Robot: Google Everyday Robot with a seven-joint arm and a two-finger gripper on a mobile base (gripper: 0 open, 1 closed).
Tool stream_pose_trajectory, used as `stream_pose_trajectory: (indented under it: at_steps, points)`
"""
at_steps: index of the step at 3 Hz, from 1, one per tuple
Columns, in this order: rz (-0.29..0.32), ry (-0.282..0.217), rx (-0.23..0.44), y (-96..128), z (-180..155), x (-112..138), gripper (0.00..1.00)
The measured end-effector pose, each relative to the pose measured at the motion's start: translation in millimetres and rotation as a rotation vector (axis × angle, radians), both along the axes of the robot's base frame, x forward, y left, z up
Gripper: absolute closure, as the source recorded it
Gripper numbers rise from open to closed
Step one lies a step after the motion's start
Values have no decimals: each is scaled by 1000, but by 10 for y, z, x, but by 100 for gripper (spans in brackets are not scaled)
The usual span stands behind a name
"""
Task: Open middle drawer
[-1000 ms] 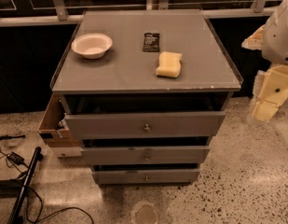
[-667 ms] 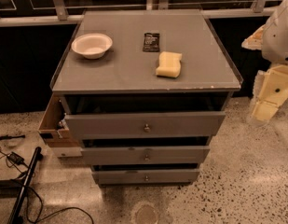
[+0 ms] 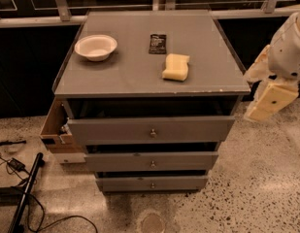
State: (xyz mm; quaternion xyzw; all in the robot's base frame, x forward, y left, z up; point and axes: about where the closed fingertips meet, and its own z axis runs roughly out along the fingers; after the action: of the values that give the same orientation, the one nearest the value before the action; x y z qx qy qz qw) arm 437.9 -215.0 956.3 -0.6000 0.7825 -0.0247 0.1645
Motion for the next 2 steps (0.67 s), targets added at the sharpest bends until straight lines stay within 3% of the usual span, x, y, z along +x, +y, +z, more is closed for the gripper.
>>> stream_pose_trajectory:
  at_steps: [1,2]
  points:
    - [3,19,65,80,-560,-29,62]
    - [-30,75,174,175,-1402,-31,85]
